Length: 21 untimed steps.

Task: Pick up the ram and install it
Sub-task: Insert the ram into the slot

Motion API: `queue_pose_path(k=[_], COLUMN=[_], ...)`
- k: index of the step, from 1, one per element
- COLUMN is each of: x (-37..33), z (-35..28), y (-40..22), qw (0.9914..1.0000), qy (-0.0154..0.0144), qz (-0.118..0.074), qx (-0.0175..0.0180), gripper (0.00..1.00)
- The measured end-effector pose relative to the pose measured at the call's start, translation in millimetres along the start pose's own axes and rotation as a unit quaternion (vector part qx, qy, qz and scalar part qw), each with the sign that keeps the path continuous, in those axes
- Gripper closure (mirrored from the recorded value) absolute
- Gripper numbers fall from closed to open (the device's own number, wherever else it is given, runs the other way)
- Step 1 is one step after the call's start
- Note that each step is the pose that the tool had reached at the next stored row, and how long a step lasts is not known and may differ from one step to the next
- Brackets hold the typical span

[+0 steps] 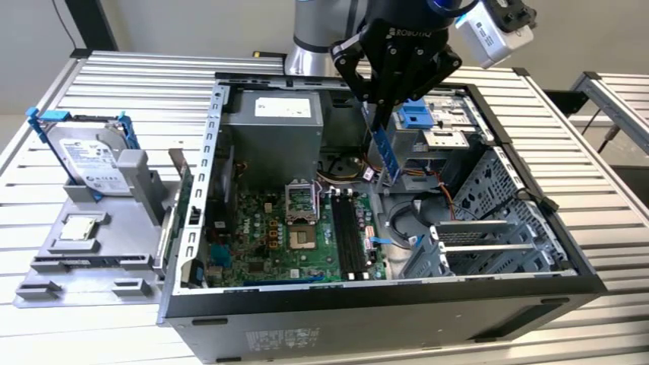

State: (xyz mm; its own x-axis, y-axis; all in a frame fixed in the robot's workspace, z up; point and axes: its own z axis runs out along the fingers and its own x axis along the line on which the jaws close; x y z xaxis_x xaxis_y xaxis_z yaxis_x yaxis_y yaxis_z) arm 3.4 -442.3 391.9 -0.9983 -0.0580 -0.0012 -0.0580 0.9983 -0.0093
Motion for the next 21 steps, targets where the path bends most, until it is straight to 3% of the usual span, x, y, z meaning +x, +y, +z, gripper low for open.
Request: queue_pose_path(k=[8, 16, 21], x=[-2.3, -16.6, -18.3], z=[2.2, 16.3, 25.6], y=[-0.1, -0.8, -0.8], qw=[1.00000, 0.99996, 0.99947], qy=[0.0000, 0.0000, 0.0003], qz=[0.002, 0.009, 0.032], qx=[-0.0006, -0.0011, -0.0010], gripper=[1.00, 1.00, 1.00])
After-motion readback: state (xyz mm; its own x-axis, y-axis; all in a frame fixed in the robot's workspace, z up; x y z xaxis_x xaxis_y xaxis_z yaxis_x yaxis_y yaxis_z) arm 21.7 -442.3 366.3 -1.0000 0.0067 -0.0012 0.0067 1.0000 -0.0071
